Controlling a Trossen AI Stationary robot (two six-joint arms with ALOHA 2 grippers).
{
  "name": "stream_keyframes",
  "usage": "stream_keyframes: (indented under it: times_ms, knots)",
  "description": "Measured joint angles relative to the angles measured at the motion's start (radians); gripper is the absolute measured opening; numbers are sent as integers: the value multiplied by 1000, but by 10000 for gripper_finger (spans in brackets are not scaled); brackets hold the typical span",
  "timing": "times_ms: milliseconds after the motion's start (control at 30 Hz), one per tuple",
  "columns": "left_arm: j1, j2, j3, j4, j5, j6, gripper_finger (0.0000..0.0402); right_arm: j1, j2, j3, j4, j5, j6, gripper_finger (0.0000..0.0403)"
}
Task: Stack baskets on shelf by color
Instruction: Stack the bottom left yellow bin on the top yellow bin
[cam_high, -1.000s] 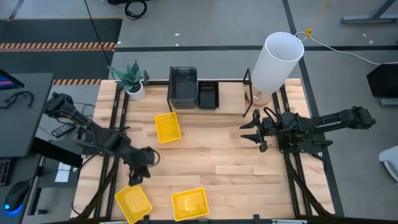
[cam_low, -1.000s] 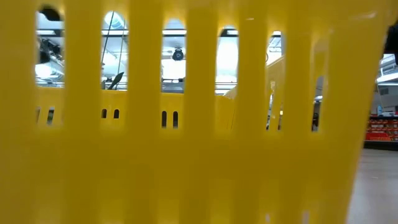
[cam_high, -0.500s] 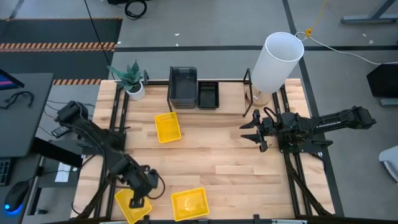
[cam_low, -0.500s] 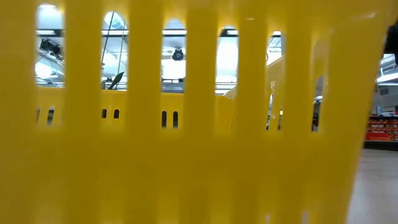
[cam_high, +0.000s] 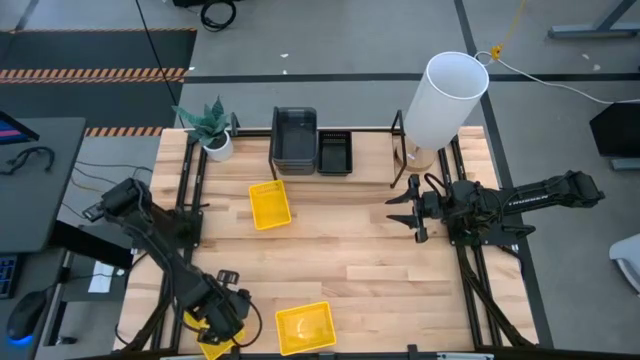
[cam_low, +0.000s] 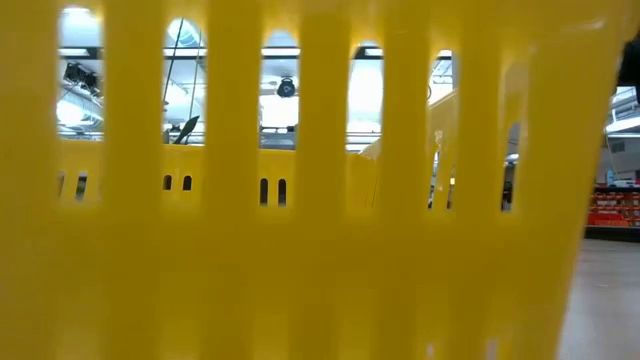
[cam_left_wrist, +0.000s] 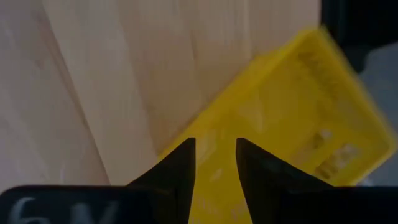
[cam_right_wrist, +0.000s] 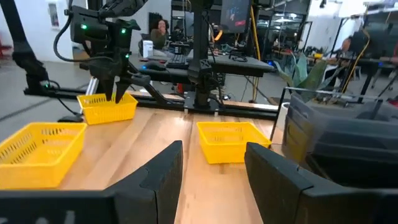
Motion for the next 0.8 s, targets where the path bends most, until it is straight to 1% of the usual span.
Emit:
stream_keyframes:
  times_ms: [100,200,300,400,567,800]
  knots:
    - [-15,22,1,-6,0,54,123,0,0,0,0,0,-28,180]
    - [-20,43,1,-7,-33,146,124,0,0,0,0,0,-30,180]
    - [-20,59,0,-7,-42,195,121,0,0,0,0,0,-30,180]
    - [-15,57,3,0,-34,198,118,0,0,0,0,0,-23,180]
    - [-11,56,47,-56,-27,225,117,0,0,0,0,0,-19,180]
    - [-15,57,50,-59,-35,250,117,0,0,0,0,0,-19,180]
